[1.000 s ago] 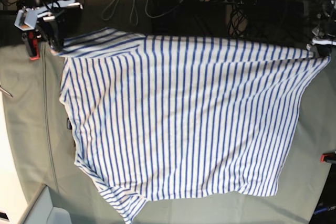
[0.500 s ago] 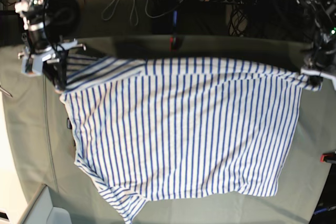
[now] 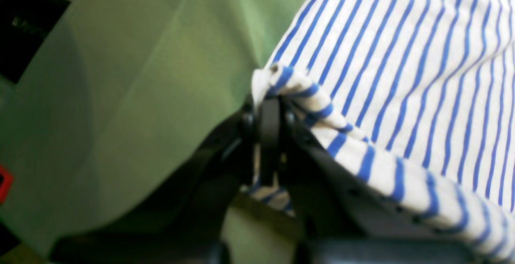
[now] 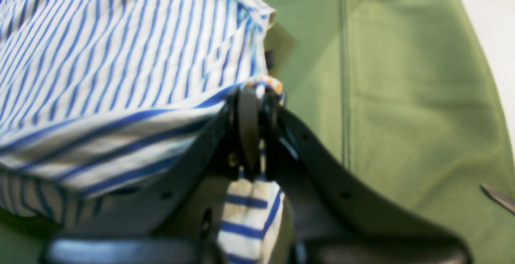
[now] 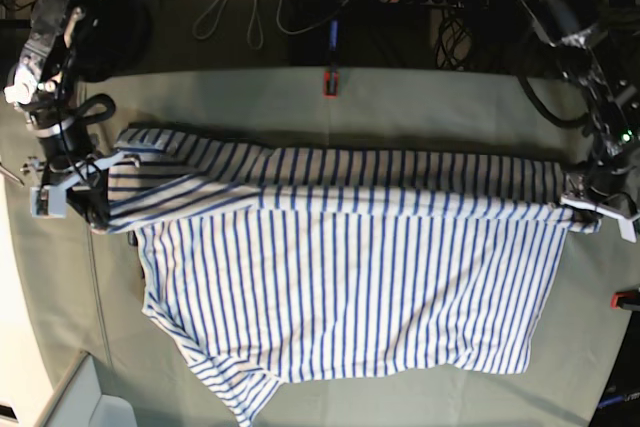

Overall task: Layout the t-shirt on the table in an organized manner, then fold the t-shirt properly
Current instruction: 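Fold the held edge over the shirt body with both grippers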

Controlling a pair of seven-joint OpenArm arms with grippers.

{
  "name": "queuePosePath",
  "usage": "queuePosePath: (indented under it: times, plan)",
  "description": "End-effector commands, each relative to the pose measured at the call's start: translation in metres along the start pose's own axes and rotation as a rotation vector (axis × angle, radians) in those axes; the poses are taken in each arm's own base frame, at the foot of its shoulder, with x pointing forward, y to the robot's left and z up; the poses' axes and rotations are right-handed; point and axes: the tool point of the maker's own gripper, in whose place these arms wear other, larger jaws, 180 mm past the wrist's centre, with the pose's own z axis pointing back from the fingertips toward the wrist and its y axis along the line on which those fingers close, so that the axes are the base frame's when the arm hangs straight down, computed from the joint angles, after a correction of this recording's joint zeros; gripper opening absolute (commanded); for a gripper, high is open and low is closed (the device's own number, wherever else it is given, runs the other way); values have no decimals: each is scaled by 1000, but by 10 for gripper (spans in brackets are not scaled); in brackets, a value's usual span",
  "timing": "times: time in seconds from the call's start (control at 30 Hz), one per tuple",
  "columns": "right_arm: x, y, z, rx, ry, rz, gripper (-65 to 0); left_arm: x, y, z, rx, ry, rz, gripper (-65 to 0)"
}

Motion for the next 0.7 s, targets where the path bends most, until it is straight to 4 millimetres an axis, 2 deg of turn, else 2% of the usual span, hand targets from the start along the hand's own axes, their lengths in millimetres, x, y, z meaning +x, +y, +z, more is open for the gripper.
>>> queuePosePath:
  times: [0.0,0.1,0.3,0.43,0.5,0.6,0.67]
  plan:
    - [22,-4,-5,7,-65,14,-650,28,0,-2,0,-71,0,-649]
    - [22,-8,-16,7,-63,-5,-650,37,-1,-8,-3,-78,11,-649]
    - [22,-8,-33,15,-61,-44,-650,41,-1,-19,-8,-68,30,-649]
    - [18,5,-42,66,-34,-22,-650,33,-2,-24,-13,-42,44,-646]
    - [12,20,-47,109,-13,-5,-650,27,-2,-27,-14,-28,50,-645]
    - [8,27,-52,144,13,24,-650,31,-12,-29,-34,-23,32,-642]
    - [4,32,-59,164,31,24,-645,37,-15,-31,-48,-25,-13,-605]
